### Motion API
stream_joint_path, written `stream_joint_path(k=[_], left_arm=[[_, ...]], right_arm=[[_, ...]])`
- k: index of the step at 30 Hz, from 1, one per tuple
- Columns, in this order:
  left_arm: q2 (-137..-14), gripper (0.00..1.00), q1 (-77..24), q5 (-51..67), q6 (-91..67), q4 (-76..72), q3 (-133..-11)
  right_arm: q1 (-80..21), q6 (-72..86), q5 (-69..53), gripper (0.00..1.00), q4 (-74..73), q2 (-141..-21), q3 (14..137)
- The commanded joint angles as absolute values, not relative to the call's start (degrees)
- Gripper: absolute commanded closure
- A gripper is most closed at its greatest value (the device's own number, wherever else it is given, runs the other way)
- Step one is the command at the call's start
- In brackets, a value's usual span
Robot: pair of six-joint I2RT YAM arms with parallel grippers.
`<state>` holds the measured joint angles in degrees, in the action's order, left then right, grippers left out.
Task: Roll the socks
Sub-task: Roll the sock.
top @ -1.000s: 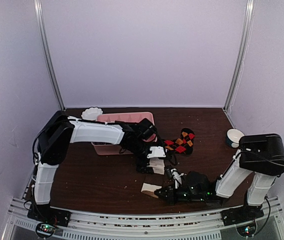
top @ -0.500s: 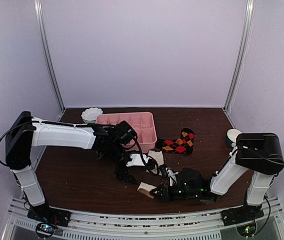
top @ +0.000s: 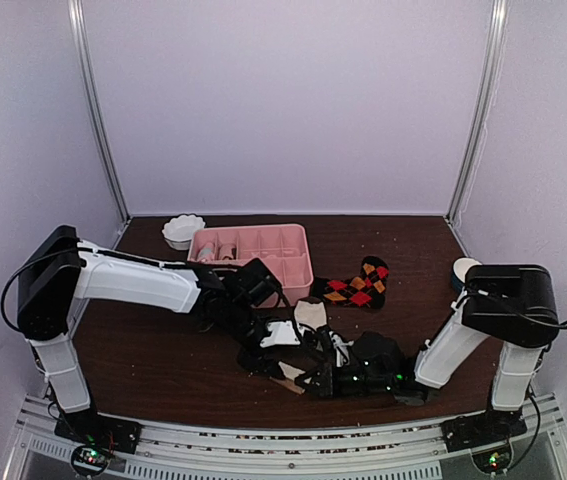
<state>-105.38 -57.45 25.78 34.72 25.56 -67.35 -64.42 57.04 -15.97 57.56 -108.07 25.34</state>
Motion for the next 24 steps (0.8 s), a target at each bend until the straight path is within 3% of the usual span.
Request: stream_joint_path(k=[1, 8, 14, 24], left_arm=[[-106.8, 0.51, -58.35, 26.53, 32.3, 23.52, -66.75], [-107.93, 0.61, -58.45, 23.42, 32.13, 23.36, -67.05], [-109.01, 0.74, -58.53, 20.48, 33.45, 23.52, -66.86], [-108.99, 0.77, -58.6, 18.36, 33.34, 23.54, -63.82]], right_arm=[[-63.91, 57.52, -16.24, 1.0, 53.66, -111.08, 26.11], [-63.58, 58.6, -17.09, 1.0, 56.32, -112.62, 25.37], [-63.21, 58.97, -17.49, 1.0, 57.06, -112.59, 25.07], [-63.07, 58.82, -18.7, 1.0, 55.46, -112.53, 26.01]])
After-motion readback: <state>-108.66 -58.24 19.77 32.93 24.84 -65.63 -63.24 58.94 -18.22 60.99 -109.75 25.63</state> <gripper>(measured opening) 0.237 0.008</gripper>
